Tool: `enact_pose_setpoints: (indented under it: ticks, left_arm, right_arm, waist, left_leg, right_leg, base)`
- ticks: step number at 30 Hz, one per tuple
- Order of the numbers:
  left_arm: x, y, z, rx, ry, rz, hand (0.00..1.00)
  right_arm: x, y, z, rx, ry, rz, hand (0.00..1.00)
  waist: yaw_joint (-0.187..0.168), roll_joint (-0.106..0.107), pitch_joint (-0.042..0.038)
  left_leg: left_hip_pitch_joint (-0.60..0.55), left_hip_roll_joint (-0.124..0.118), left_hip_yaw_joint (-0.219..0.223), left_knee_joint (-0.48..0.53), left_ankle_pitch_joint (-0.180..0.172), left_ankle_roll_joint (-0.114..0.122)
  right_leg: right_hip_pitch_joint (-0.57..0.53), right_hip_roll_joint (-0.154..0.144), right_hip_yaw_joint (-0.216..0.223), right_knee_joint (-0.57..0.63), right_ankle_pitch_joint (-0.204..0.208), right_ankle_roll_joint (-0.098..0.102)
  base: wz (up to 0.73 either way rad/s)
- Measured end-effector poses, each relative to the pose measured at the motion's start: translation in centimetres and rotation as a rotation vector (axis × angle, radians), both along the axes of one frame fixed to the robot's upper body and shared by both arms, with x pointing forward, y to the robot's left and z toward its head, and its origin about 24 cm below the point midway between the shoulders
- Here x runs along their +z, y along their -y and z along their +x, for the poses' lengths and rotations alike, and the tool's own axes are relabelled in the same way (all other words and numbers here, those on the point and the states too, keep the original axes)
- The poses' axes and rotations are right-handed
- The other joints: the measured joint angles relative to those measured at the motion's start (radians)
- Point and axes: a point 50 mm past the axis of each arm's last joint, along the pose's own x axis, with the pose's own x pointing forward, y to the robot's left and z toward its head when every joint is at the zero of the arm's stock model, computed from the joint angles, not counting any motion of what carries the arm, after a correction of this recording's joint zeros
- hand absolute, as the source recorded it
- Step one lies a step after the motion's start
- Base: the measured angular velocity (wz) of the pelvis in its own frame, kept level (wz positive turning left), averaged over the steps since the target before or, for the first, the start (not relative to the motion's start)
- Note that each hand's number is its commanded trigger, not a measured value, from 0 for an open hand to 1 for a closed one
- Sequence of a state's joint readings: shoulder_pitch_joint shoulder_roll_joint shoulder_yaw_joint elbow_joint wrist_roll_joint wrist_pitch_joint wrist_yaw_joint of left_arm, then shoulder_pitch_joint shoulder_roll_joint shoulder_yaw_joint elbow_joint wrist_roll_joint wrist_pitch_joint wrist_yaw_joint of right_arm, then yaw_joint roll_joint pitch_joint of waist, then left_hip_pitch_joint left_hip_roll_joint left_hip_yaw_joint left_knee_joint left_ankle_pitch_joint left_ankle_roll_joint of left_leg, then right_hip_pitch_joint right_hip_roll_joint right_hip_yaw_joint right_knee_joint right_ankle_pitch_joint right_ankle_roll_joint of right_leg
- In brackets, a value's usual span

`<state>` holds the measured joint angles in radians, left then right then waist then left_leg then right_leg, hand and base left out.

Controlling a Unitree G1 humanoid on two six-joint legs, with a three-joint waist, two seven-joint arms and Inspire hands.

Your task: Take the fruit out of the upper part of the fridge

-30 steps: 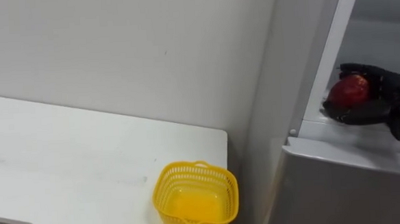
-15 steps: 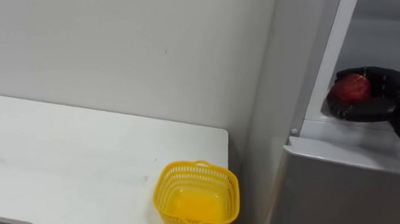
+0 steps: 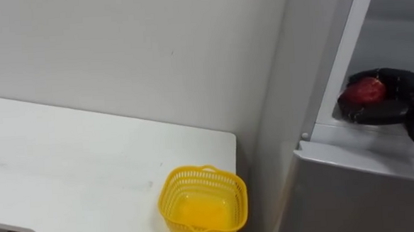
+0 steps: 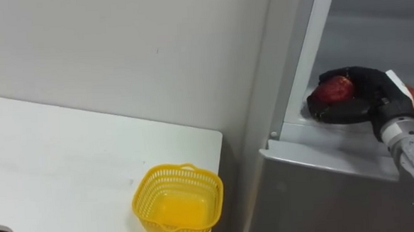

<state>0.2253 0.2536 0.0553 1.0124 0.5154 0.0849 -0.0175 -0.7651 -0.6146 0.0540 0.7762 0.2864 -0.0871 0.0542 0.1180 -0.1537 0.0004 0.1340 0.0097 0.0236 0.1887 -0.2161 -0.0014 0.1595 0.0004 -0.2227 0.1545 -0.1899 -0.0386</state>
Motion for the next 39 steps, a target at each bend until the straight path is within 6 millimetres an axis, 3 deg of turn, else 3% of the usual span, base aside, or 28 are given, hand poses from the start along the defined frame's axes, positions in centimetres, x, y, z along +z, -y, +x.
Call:
enact_pose_setpoints:
  ticks: [10,13,17,21,27,32,39]
  left_arm:
    - [0.0,0.0,0.3,0.000,0.027,0.028,0.00]
    - [-0.1,0.4,0.3,0.004,0.037,0.032,0.00]
    - [-0.2,0.9,0.0,0.012,0.053,0.053,0.00]
    - [-0.3,1.0,0.0,0.013,0.056,0.052,0.00]
    - [-0.3,1.3,-0.4,0.015,0.072,0.060,0.00]
    - [-0.4,1.6,-0.3,-0.001,0.080,0.054,0.00]
    - [-0.7,2.4,0.0,-0.019,0.081,0.026,0.00]
  right_arm:
    - [1.3,-2.1,-1.4,-0.001,0.131,-0.039,1.00]
    - [1.9,-3.2,-2.0,-0.021,0.205,-0.064,1.00]
    - [1.8,-4.8,-3.8,-0.033,0.298,-0.068,1.00]
    - [2.4,-6.6,-5.2,-0.008,0.387,-0.040,1.00]
    - [3.5,-8.6,-8.5,0.034,0.547,-0.061,1.00]
    - [4.3,-9.4,-9.5,0.033,0.629,-0.108,1.00]
    - [5.1,-11.6,-12.4,0.082,0.766,-0.128,1.00]
  waist:
    - [-0.014,0.019,0.0058]
    - [-0.032,0.040,0.0039]
    - [-0.034,0.078,-0.0148]
    - [-0.047,0.091,-0.0069]
    - [-0.058,0.092,-0.0034]
    - [-0.056,0.088,-0.0023]
    - [-0.060,0.091,-0.0030]
  left_leg:
    - [-0.003,0.004,0.007,-0.006,0.000,0.000]
    - [-0.006,0.003,0.007,-0.006,-0.001,-0.001]
    - [-0.001,0.003,0.016,-0.006,0.000,0.000]
    - [-0.003,0.008,0.024,-0.006,0.000,-0.001]
    - [-0.004,0.009,0.043,-0.005,0.000,-0.001]
    - [0.000,0.010,0.058,-0.005,0.000,-0.001]
    - [-0.014,0.010,0.056,-0.002,0.000,-0.001]
  right_leg:
    - [-0.003,-0.003,0.001,0.001,0.000,0.000]
    - [-0.007,0.001,0.005,0.000,0.000,0.000]
    - [-0.005,-0.001,0.018,0.000,0.000,0.000]
    - [-0.006,0.000,0.022,0.001,0.001,-0.001]
    - [-0.017,0.000,0.035,0.003,0.001,-0.001]
    - [-0.019,0.001,0.044,0.014,0.001,-0.001]
    - [-0.038,0.001,0.043,0.016,0.001,-0.001]
  base:
    - [-0.01]
    - [-0.01]
    - [-0.06]
    - [-0.01]
    - [-0.06]
    - [-0.08]
    - [0.00]
